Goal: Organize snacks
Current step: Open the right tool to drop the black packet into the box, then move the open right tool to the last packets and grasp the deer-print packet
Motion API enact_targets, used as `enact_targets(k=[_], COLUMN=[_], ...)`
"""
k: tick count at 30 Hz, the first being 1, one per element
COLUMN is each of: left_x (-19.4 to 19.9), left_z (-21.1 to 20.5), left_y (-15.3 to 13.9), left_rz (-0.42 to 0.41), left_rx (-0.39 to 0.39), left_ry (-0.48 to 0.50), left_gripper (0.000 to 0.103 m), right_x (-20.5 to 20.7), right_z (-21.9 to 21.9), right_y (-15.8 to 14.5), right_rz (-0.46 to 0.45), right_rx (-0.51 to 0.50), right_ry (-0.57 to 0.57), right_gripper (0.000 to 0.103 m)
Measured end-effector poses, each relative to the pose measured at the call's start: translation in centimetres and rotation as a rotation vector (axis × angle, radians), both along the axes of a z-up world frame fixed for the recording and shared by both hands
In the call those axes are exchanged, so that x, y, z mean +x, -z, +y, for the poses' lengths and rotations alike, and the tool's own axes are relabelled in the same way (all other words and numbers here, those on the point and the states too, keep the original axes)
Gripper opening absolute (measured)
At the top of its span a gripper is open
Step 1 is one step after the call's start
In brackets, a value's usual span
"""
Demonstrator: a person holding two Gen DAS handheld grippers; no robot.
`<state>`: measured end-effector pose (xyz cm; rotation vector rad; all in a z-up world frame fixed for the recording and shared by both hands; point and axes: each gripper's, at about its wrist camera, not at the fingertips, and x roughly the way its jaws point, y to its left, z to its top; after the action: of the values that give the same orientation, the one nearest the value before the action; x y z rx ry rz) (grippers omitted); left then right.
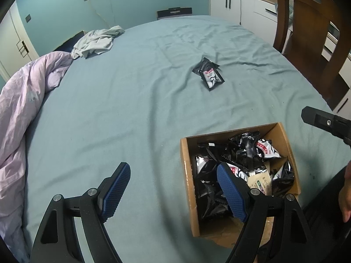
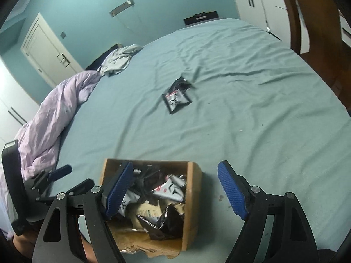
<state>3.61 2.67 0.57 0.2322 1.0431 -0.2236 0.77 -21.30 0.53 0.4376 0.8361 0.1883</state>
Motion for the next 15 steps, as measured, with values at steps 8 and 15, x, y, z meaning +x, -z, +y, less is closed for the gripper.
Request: enact_targets(k=[8, 15], left_x=[-0.1, 0.1], left_z=[-0.6, -0.6], left_y=[0.4, 0.1], left_rz=[0.013, 0.032], left_rx=[0.014, -0.027], left_ry=[0.015, 0.013], left_gripper=[0.082, 0.083], right_x=[1.7, 5.2], right_z=[-1.3, -2.1], right_y=[0.1, 1.0], right_rz=[0.048, 0.103], right_rx=[0.052, 0.037], right_ry=[0.023, 0.016], right_gripper=[0.079, 0.079])
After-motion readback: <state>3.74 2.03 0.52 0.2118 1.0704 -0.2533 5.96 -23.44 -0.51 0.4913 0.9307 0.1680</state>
